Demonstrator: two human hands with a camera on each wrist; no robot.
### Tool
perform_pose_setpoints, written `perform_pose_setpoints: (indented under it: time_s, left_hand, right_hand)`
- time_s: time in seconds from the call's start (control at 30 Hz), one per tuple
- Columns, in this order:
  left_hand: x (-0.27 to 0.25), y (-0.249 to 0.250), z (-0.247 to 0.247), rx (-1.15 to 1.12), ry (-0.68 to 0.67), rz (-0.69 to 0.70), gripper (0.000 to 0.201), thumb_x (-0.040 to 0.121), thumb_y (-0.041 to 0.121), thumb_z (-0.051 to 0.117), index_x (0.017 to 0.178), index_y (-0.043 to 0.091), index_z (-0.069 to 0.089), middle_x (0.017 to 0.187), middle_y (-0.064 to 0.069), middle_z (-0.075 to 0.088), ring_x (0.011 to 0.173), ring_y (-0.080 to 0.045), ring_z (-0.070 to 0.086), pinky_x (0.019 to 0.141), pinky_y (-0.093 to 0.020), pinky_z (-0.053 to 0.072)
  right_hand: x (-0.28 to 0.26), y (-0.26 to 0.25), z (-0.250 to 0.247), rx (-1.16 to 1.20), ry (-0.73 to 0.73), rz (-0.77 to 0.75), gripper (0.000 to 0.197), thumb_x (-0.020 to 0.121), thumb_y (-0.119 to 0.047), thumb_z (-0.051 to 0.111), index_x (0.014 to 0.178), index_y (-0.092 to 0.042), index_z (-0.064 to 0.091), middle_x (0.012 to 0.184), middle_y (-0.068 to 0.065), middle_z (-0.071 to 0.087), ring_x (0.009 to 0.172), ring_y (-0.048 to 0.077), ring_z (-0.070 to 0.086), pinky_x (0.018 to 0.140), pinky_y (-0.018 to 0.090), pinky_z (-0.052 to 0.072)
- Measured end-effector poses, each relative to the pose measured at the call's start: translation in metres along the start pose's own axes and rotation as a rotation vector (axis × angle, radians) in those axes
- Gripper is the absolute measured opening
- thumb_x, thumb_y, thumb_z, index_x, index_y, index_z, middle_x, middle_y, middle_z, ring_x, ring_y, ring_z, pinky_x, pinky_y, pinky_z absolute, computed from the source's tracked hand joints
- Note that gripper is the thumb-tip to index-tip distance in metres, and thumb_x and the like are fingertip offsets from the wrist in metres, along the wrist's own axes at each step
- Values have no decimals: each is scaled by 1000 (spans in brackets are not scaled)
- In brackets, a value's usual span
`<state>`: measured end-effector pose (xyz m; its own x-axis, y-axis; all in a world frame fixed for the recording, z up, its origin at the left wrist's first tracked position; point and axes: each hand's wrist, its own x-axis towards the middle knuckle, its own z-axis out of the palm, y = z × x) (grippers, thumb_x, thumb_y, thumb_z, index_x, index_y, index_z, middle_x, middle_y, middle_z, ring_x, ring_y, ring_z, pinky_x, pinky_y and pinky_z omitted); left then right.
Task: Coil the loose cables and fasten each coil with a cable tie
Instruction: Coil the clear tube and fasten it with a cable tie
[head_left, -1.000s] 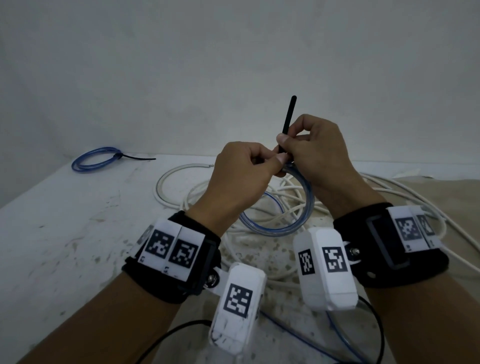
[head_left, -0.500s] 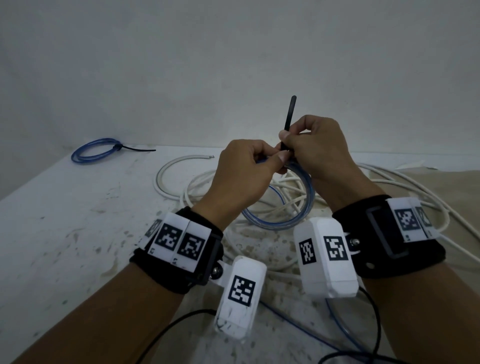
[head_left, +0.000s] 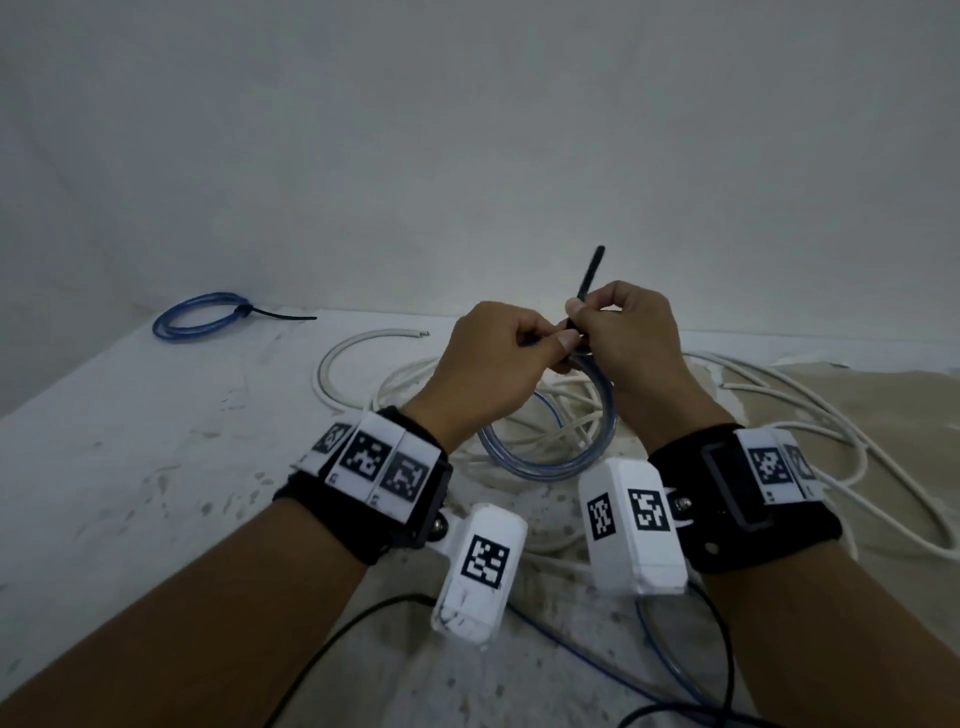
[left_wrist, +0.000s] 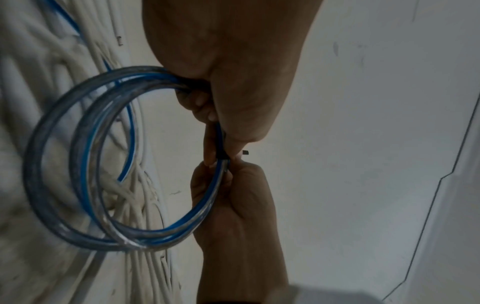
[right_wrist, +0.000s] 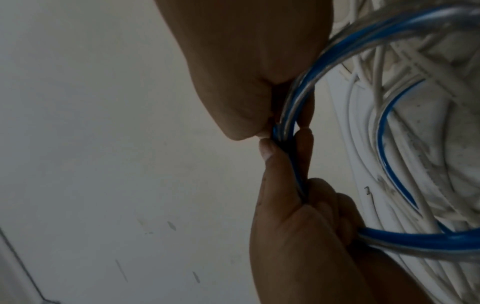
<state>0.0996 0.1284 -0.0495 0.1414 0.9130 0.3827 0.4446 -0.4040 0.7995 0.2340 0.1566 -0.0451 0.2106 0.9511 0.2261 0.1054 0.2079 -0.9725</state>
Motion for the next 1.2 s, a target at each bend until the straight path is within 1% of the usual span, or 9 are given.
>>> perform_pose_setpoints:
  time_s: [0.2, 0.33, 0.53, 0.63, 0.73, 0.83, 0.93, 1.1, 1.2]
  left_hand:
    - [-3, 16, -32, 207, -5, 86, 25, 92, 31, 66, 76, 17, 79, 60, 13, 67, 57, 8, 58, 58, -7, 35]
    - [-20, 17, -47, 270, 20, 54, 23, 91, 31, 67, 75, 19, 80, 60, 17, 65, 60, 12, 58, 58, -4, 34]
    - [-39, 21, -79, 101, 35, -90, 21, 90, 34, 69, 84, 18, 80, 76, 0, 75, 75, -15, 70, 77, -38, 53]
    - [-40, 28, -96, 119, -2, -118, 23, 91, 33, 66, 87, 15, 79, 85, -9, 75, 86, -22, 70, 87, -41, 53]
    - [-41, 37, -111, 57, -16, -149, 24, 94, 26, 63, 90, 6, 76, 78, -19, 68, 65, -19, 61, 68, -33, 49]
    - [-44, 45, -132, -50, 47, -192, 25, 97, 29, 60, 97, 7, 72, 78, -8, 66, 51, -11, 48, 51, -23, 40]
    - [-49, 40, -155, -288, 173, -285, 40, 98, 43, 55, 101, 5, 67, 87, -8, 70, 57, -15, 60, 55, -25, 50]
    - [-73, 17, -165, -897, 255, -412, 40, 101, 42, 49, 97, 5, 62, 67, -7, 61, 60, -22, 64, 64, -31, 55]
    - [-78, 3, -169, -1007, 351, -373, 26, 100, 33, 54, 98, 7, 60, 63, -1, 50, 56, -17, 58, 62, -30, 56]
  right_hand:
    - [-6, -21, 9, 60, -110, 98, 18, 89, -8, 66, 73, -6, 58, 78, 21, 70, 70, 32, 64, 67, 45, 53]
    - [-21, -24, 25, 71, -161, 161, 15, 87, -6, 67, 75, -4, 59, 81, 26, 67, 74, 34, 64, 75, 56, 55]
    - [-55, -50, 37, 148, -471, 335, 41, 100, -44, 52, 107, -5, 63, 99, 21, 71, 75, 31, 73, 60, 35, 57]
    - [-65, -66, 45, 23, -602, 317, 52, 96, -58, 48, 96, -10, 67, 72, 10, 69, 49, 17, 53, 47, 26, 37]
    - [-66, -80, 56, 52, -585, 306, 46, 94, -55, 54, 65, -20, 51, 54, -3, 33, 44, 10, 23, 43, 23, 19]
    - [-67, -92, 66, 147, -553, 313, 49, 96, -51, 54, 63, -16, 65, 55, -4, 23, 44, 10, 19, 41, 22, 17]
    - [-66, -101, 78, 274, -479, 330, 49, 100, -47, 49, 92, -2, 68, 53, -4, 24, 41, 8, 20, 36, 21, 20]
    - [-69, -105, 114, 439, -294, 344, 48, 100, -48, 49, 84, -5, 62, 47, -6, 26, 40, 9, 20, 38, 21, 23]
    - [-75, -98, 144, 433, -230, 340, 46, 99, -47, 50, 83, -6, 61, 43, -7, 32, 38, 9, 24, 41, 22, 26]
